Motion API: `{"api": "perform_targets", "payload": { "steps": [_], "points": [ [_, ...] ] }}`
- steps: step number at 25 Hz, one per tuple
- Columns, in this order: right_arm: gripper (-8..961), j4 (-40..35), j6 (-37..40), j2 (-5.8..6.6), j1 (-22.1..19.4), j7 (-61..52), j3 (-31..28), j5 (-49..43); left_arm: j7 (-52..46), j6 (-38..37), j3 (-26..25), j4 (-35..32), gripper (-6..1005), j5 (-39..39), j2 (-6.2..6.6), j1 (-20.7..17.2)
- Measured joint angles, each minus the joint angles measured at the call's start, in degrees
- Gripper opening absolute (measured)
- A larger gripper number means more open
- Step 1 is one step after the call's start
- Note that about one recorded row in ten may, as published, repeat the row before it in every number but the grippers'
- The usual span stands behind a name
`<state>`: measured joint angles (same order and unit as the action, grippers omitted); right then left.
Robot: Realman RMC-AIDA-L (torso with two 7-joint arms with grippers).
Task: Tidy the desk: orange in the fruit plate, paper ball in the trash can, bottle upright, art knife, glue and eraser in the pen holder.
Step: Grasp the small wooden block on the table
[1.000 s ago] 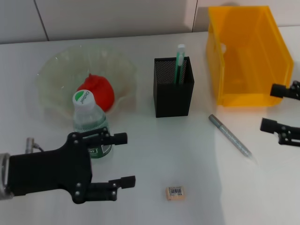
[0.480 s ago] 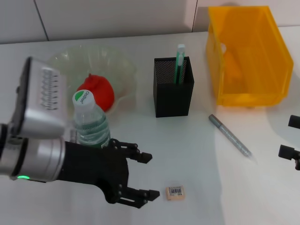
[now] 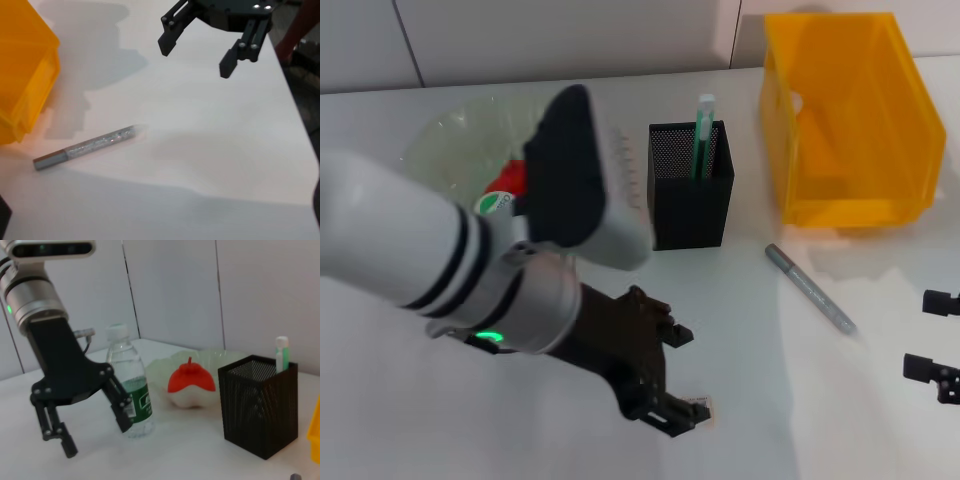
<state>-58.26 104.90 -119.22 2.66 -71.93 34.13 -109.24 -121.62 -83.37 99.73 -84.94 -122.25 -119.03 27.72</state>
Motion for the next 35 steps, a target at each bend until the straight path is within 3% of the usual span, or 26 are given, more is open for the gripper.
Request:
{"api": "perform_targets", "payload": {
  "steps": [3,4,5,9,11,17,22,35],
  "points": [
    [807,0.4,0.0,0.02,0.4,0.0,0.3,-1.2,-2.6,1.0,1.6,0.1,777,-1.6,-0.07,1.6],
    [807,0.5,0.0,-0.01,0.6,0.0,0.5,-1.7,-8.3,2.9,5.6,0.2,777,-4.8,-0.12,4.8],
    [807,0.7,0.0,-0.04,0.8,0.0,0.6,-2.4,-9.3,3.5,6.7,0.2,777,-5.2,-0.13,5.5],
    [807,1.9,0.0,-0.07,1.6,0.0,0.3,-3.8,-10.4,4.1,7.6,0.2,777,-5.5,-0.14,6.2],
    [806,2.2,0.0,-0.02,1.8,0.1,0.1,-3.8,-15.4,4.9,9.7,2.2,778,-6.4,-0.15,8.8],
    [806,3.1,-0.1,-0.01,2.3,0.1,0.1,-4.0,-17.0,6.7,12.4,2.6,778,-7.9,-0.14,9.0],
    [806,3.3,-0.7,-0.03,2.5,0.2,0.1,-4.5,-16.5,11.6,17.7,4.7,778,-8.8,-0.15,8.7],
    [806,3.3,-1.4,-0.12,2.6,0.2,0.1,-4.5,-15.5,15.5,19.0,10.3,774,-8.8,-0.14,10.1]
  ]
}}
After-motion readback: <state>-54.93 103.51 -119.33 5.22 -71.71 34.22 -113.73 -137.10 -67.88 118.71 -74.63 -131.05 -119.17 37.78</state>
